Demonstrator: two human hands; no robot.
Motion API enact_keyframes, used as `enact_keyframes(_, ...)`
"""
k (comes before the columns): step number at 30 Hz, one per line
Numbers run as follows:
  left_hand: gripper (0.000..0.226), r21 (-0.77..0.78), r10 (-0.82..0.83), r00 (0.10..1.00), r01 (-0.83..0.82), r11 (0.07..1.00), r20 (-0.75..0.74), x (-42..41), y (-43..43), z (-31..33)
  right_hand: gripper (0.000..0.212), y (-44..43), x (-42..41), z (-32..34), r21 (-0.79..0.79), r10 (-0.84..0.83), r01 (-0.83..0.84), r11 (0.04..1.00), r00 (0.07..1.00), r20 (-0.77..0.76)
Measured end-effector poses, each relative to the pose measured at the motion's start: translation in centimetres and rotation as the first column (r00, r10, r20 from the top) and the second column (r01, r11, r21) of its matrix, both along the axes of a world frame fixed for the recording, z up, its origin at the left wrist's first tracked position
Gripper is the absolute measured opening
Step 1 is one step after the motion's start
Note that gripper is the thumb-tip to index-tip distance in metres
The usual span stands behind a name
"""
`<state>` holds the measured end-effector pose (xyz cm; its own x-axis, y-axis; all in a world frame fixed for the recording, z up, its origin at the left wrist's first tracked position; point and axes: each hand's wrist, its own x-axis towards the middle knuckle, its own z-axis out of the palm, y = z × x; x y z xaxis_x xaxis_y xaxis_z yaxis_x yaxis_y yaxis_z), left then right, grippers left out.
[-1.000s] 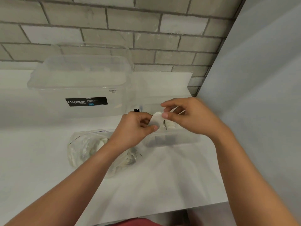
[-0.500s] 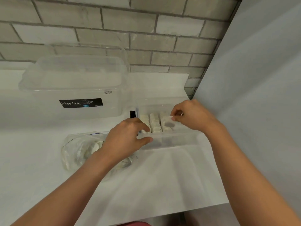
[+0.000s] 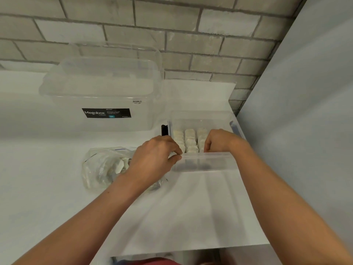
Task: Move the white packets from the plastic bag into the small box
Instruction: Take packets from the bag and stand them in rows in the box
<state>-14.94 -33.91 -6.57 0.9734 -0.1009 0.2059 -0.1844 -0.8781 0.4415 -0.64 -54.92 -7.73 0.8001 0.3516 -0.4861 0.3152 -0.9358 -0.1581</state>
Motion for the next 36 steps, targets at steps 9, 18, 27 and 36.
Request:
enact_keyframes(9, 0.020, -0.090, -0.092, 0.996, 0.092, 0.992, 0.011, -0.8, 1.5, 0.2, 0.020, -1.3, -1.6, 3.1, 0.230, -0.146, 0.119, 0.966, 0.984, 0.103)
enact_keyframes(18, 0.025, -0.235, 0.236, 0.963, -0.200, 0.951, 0.132, -4.4, 12.1, -1.5, 0.010, 8.1, -15.5, 5.5, 0.784, -0.347, 0.028, 0.621, 0.906, 0.242)
enact_keyframes(27, 0.022, -0.141, 0.086, 0.991, -0.071, 0.987, 0.101, -6.7, 17.7, -5.0, 0.019, 20.2, -18.4, -1.7, 0.317, -0.058, -0.053, 0.947, 0.942, 0.331)
enact_keyframes(36, 0.076, -0.090, -0.042, 0.953, 0.015, 0.996, -0.300, -4.6, 19.6, -6.9, 0.030, 23.0, -17.6, -5.0, 0.267, -0.375, 0.294, 0.918, 0.864, 0.336)
